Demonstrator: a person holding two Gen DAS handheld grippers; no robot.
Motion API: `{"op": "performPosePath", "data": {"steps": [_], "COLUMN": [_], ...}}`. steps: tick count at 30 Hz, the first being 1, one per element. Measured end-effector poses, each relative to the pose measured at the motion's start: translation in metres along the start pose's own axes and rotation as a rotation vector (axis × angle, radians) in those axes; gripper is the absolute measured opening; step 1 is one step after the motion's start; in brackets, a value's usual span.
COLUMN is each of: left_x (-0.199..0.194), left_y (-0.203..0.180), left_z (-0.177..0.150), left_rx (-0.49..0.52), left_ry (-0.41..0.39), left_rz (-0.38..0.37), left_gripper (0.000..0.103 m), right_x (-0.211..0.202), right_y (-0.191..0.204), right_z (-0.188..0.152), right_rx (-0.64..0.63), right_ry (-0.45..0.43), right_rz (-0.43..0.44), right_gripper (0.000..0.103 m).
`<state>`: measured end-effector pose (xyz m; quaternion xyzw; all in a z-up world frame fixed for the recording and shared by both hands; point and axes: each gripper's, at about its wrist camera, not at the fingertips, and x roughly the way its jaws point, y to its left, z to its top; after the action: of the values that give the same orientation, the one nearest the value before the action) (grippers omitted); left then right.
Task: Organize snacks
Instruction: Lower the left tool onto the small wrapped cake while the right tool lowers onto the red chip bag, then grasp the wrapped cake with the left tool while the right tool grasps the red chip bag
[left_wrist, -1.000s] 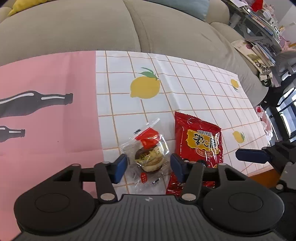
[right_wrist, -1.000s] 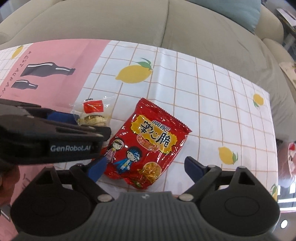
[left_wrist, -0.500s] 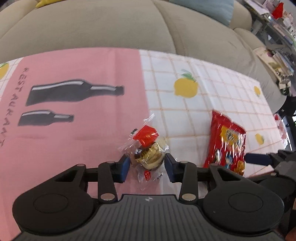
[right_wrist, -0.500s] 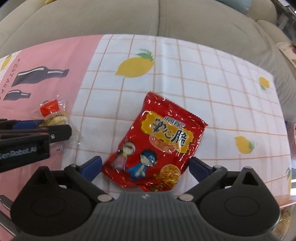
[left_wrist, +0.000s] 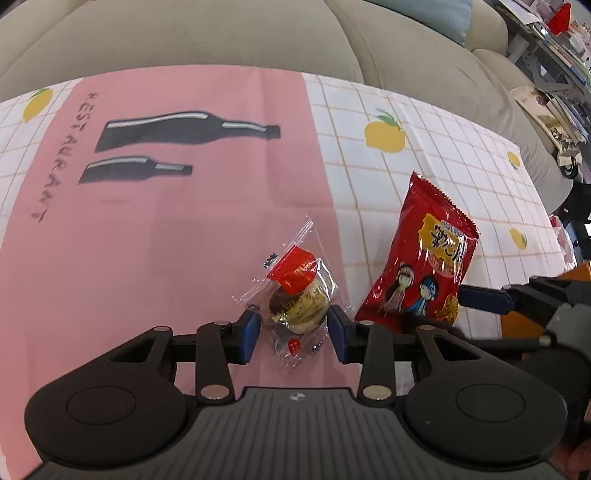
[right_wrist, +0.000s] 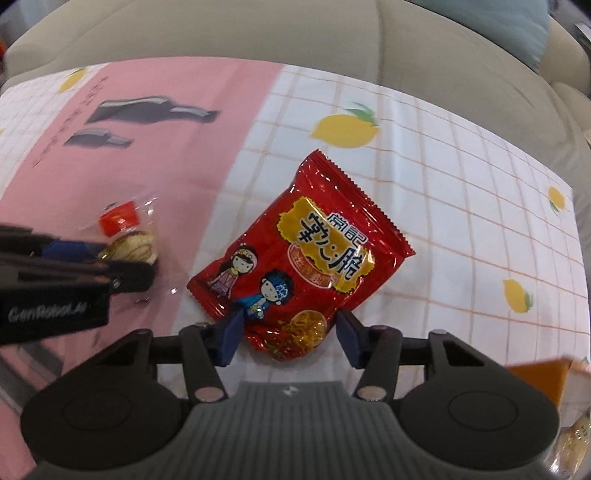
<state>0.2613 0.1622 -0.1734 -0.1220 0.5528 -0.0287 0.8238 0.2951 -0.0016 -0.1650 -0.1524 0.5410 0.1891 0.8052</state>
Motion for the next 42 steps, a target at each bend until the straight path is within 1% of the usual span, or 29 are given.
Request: {"op": "performPosePath", "data": {"steps": [6,12,16,19,21,22,23,24,26,28,30,31,33,36,38,41,42], "left_x": [-0.013,-0.028,-0.033,-0.035,-0.038,-0.04,-0.042,-0.045,-0.052,-0.058,-0.062,-0.063,-0.064,-0.062,-0.057,-0.048,-0.045], "left_y": [0.006,0.01,0.013,0.016,0.018,0.019,0.021,0.023,0.027,0.031,0.034,0.035,0.035,0.034,0.033,0.03,0.03], "left_z": [-0.02,-0.048,-0.064,-0.07,-0.073,-0.075,-0.076,-0.077,-0.08,-0.082,-0.083,-0.085,-0.088,-0.091,-0.09,-0.088,-0.088], "left_rx": [0.006,0.007,-0.007,-0.017,-0.026,-0.031,-0.035,-0.041,-0.055,-0.066,-0.075,-0.074,-0.059,-0.054,-0.059,-0.025,-0.013], "left_ry": [0.02,0.045,0.053,0.04,0.019,0.006,-0.006,-0.022,-0.062,-0.104,-0.141,-0.157,-0.179,-0.201,-0.211,-0.213,-0.21], "left_rz": [0.011,0.002,-0.014,-0.034,-0.044,-0.051,-0.06,-0.07,-0.087,-0.098,-0.099,-0.098,-0.094,-0.101,-0.109,-0.072,-0.062], "left_gripper": [0.044,0.044,0.044,0.045,0.045,0.047,0.052,0.057,0.063,0.07,0.08,0.081,0.082,0.084,0.085,0.085,0.082], "right_x": [-0.016,-0.034,-0.042,-0.047,-0.053,-0.056,-0.06,-0.062,-0.066,-0.068,-0.066,-0.064,-0.058,-0.051,-0.046,-0.037,-0.034], "right_y": [0.026,0.042,0.049,0.051,0.049,0.049,0.049,0.049,0.047,0.044,0.039,0.036,0.033,0.034,0.036,0.039,0.039], "right_z": [-0.03,-0.061,-0.08,-0.087,-0.089,-0.089,-0.09,-0.091,-0.091,-0.092,-0.093,-0.093,-0.093,-0.093,-0.093,-0.093,-0.093], "right_rx": [-0.095,-0.139,-0.173,-0.182,-0.167,-0.158,-0.148,-0.136,-0.101,-0.034,0.054,0.09,0.159,0.199,0.207,0.201,0.195], "right_ry": [-0.009,-0.023,-0.041,-0.07,-0.095,-0.108,-0.121,-0.135,-0.157,-0.184,-0.201,-0.206,-0.218,-0.225,-0.232,-0.221,-0.218], "right_rz": [0.047,0.083,0.081,0.068,0.063,0.063,0.061,0.057,0.053,0.059,0.061,0.057,0.062,0.069,0.073,0.074,0.074], "right_gripper": [0.053,0.053,0.054,0.054,0.055,0.059,0.065,0.068,0.074,0.079,0.088,0.095,0.095,0.095,0.095,0.095,0.095]}}
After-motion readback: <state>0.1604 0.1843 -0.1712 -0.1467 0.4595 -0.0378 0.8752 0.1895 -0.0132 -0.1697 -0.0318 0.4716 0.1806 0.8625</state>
